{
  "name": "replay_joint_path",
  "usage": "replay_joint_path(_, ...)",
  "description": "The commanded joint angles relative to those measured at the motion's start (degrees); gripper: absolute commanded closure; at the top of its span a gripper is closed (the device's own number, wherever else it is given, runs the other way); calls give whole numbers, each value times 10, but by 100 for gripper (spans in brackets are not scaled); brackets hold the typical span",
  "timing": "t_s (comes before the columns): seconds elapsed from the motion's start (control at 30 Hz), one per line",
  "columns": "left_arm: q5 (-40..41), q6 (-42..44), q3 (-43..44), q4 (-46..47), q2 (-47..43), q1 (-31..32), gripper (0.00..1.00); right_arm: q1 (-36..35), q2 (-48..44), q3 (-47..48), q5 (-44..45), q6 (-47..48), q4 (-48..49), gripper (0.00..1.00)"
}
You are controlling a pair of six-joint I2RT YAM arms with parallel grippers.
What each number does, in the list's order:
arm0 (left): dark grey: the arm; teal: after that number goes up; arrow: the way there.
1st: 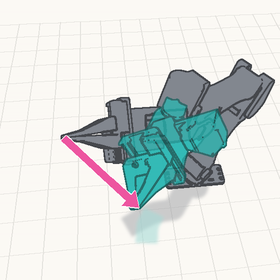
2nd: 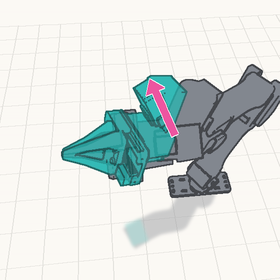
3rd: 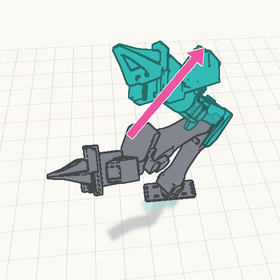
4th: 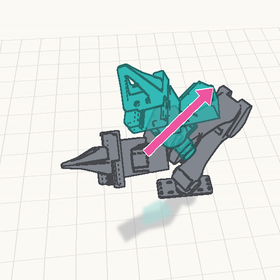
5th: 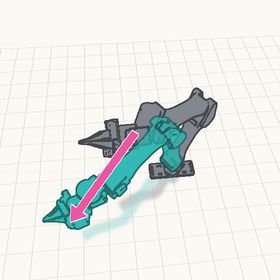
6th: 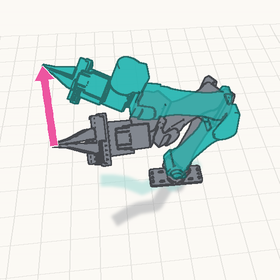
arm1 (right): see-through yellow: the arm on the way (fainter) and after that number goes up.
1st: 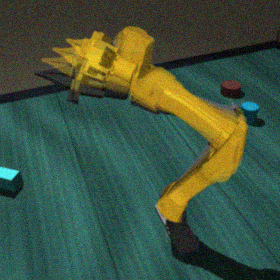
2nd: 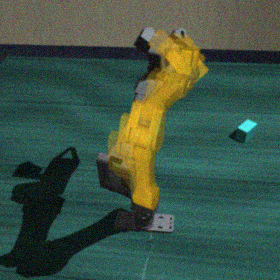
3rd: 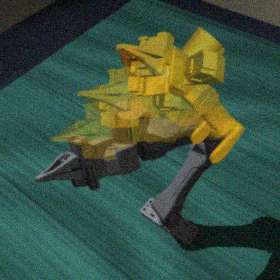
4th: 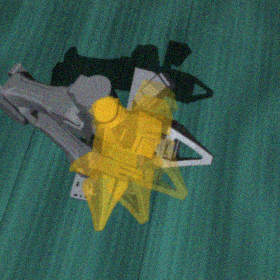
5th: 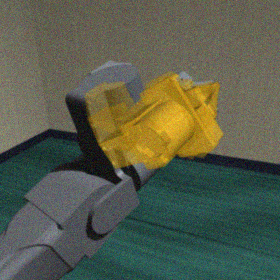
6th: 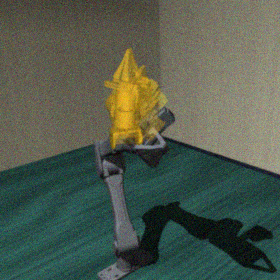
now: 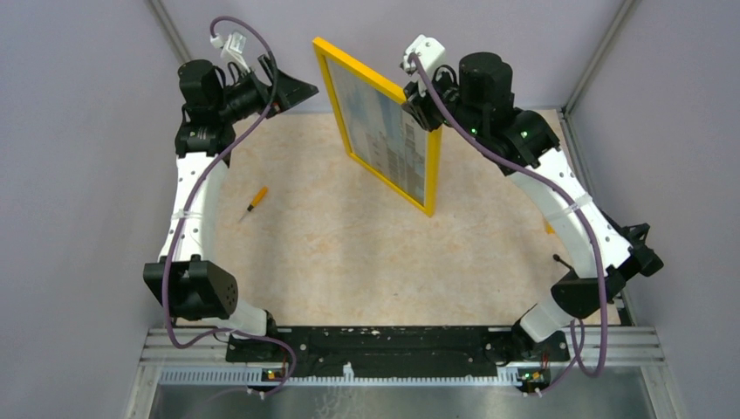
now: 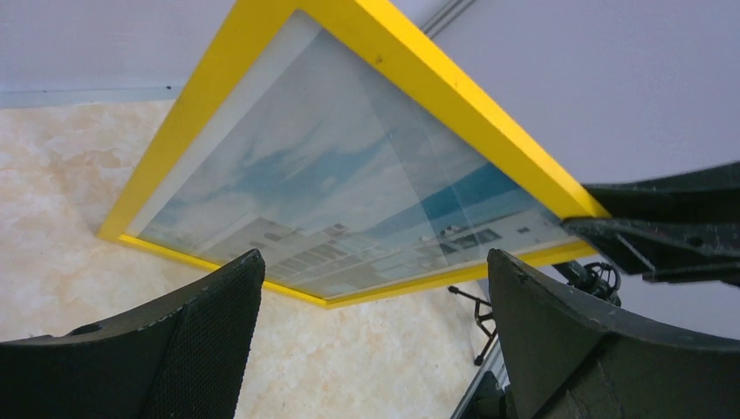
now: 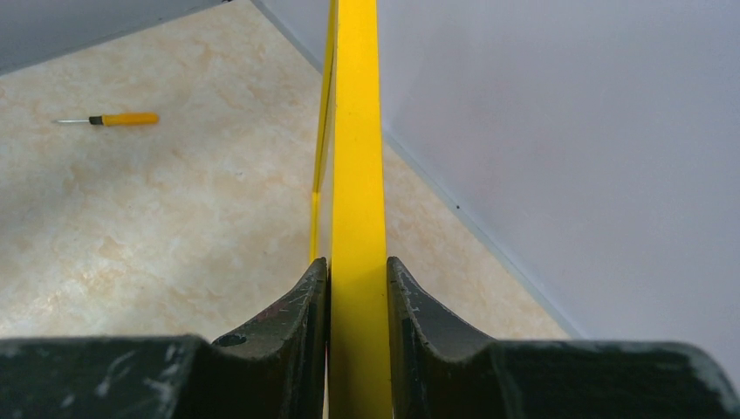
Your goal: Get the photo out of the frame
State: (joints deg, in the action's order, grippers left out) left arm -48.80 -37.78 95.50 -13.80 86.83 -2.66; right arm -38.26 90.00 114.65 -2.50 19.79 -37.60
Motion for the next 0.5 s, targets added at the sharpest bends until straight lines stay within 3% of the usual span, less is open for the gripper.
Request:
replay_joint_path(0.0,72,-47,46,-31,7,11,1,-31,0,-33,62,55,68,100)
replay_joint_path(0.17,110,-83,64,-57,4,24,1,-74,0,-44,89,63,78,100)
replay_joint_path(0.47,132,-144,22,-96,-8,25,1,-149,-8,-86,108,99,86,100)
